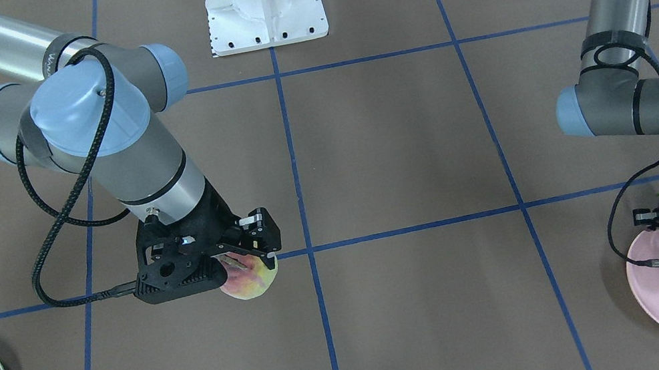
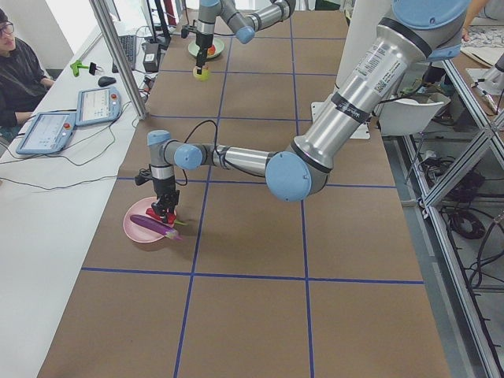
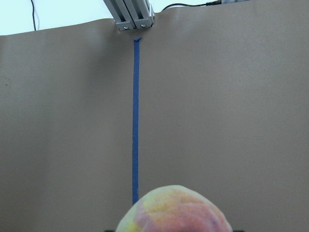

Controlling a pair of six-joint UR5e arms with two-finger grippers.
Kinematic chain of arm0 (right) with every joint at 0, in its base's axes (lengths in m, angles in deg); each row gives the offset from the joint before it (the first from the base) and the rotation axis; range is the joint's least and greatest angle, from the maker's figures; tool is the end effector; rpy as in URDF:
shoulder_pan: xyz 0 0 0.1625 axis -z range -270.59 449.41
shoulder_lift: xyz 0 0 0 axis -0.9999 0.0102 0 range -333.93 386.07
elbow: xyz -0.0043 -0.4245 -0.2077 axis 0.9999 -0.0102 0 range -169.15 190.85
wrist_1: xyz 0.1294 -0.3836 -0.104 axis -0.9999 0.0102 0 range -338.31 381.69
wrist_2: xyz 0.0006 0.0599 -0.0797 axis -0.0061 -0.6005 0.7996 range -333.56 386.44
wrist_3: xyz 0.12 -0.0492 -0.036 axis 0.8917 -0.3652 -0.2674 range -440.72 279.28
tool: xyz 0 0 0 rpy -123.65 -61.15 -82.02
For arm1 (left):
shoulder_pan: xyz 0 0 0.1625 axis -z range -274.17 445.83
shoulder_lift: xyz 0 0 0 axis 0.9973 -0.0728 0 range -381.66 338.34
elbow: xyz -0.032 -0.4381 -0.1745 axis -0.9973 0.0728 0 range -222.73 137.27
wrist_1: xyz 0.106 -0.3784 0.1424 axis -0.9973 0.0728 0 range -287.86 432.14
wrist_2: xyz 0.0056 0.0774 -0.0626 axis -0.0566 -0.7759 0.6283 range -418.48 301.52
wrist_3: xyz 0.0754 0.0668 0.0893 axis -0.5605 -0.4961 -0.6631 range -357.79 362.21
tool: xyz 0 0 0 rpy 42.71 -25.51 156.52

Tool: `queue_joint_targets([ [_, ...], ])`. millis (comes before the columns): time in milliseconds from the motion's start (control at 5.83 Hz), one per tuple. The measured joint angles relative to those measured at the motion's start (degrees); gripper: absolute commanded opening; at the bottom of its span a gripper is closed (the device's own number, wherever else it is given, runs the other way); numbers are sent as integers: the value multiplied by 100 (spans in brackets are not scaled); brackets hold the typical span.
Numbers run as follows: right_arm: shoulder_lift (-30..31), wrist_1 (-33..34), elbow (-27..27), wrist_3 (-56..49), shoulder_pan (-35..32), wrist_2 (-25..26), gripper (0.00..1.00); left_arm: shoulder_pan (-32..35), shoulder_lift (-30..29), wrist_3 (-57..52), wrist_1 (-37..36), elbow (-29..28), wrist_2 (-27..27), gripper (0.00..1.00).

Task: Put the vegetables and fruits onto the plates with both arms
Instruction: 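Release pepper onto pink plate while right gripper carries peach to green plate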

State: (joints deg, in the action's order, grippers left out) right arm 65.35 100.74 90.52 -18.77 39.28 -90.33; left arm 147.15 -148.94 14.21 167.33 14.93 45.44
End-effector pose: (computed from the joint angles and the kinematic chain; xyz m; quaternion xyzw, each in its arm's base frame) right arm -0.4722 -0.6787 0.2022 0.1038 -0.4586 0.0695 0.8798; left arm 0.2965 -0.7520 0.6157 0.0402 0.1436 0.1539 0.9768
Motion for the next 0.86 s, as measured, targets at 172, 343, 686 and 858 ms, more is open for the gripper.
queue_joint_targets([
  [172,32,117,49,-145,-158,-118,0,6,-19,10,72,-13,-5,100],
  [343,67,341,57,-644,-406,-262,0,9,-53,26,105,-10,2,100],
  [686,244,881,-66,-2293,-1059,-347,0,17,-237,81,62,2,74,100],
  [858,468,933,-231,-3225,-1407,-336,0,23,-378,176,34,8,263,100],
])
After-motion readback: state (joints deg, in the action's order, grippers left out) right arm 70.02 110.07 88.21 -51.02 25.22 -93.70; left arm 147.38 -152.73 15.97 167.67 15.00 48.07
